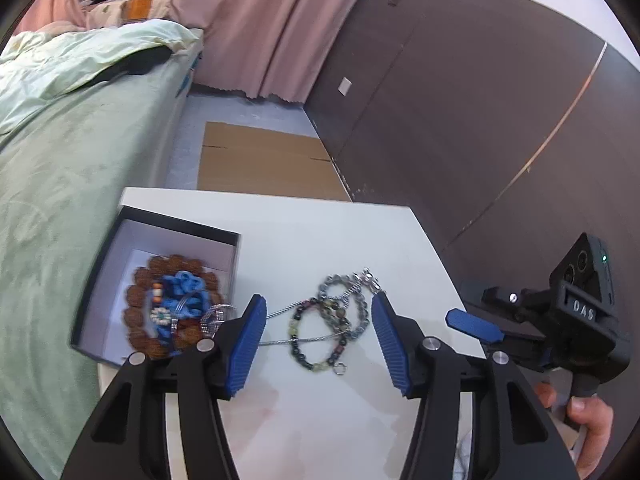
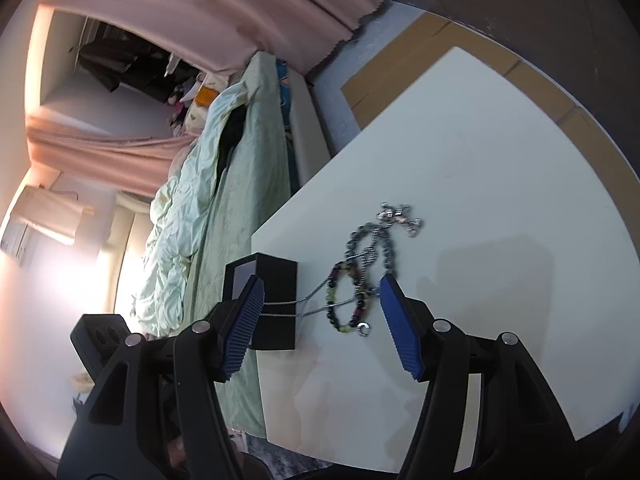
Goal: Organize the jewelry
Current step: 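Close the left gripper on the silver charm chain beside the bead bracelets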
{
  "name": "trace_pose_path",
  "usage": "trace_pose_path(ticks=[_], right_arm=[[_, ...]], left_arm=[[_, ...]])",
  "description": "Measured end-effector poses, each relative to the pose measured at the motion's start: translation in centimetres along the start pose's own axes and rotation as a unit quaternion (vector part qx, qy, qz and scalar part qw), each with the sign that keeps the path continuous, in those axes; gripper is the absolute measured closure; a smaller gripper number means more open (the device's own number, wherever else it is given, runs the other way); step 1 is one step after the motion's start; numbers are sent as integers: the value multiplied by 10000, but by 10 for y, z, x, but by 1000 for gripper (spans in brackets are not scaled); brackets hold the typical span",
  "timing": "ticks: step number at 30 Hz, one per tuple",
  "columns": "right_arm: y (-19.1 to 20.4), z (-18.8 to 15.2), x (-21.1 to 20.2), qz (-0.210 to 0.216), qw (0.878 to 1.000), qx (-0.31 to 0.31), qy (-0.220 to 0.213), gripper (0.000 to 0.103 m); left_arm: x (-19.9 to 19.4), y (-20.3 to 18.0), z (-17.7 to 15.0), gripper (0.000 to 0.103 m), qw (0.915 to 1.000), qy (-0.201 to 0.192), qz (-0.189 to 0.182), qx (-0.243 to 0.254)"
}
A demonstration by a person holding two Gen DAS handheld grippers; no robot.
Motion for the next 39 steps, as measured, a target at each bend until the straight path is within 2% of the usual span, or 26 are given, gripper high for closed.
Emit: trace_pose_path(ticks=[6, 15, 23, 27, 33, 39], right_arm=[[-21, 17, -12, -63, 9995, 264, -165, 42], [-44, 38, -24, -258, 9974, 583, -349, 42], [-67, 51, -45, -249, 9944, 874, -545, 42], [-75, 56, -51, -177, 9933, 989, -578, 42], [-85, 57, -60, -217, 9913, 1137, -625, 42], [-90, 57, -63, -204, 9903, 1242, -591, 42]], left_arm=[[30, -22, 2, 51, 9995, 160, -18, 289], [76, -58, 14, 51, 9955, 610, -19, 726], [132, -72, 12, 64, 9905, 1298, -1, 452], [147, -75, 12, 65, 9894, 1429, 40, 249], [167, -81, 9, 65, 9865, 1580, 386, 167], [185, -77, 3, 65, 9811, 1678, 955, 154]])
Point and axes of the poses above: each gripper's, at about its wrist camera, not at the fingertips, and x roughly the way its jaws point, y to its left, z to its top, the point moved 6 cm from there along x, roughly the way its jaws point, and after that the axes turned 2 degrees about -z, right-handed, at the moved point
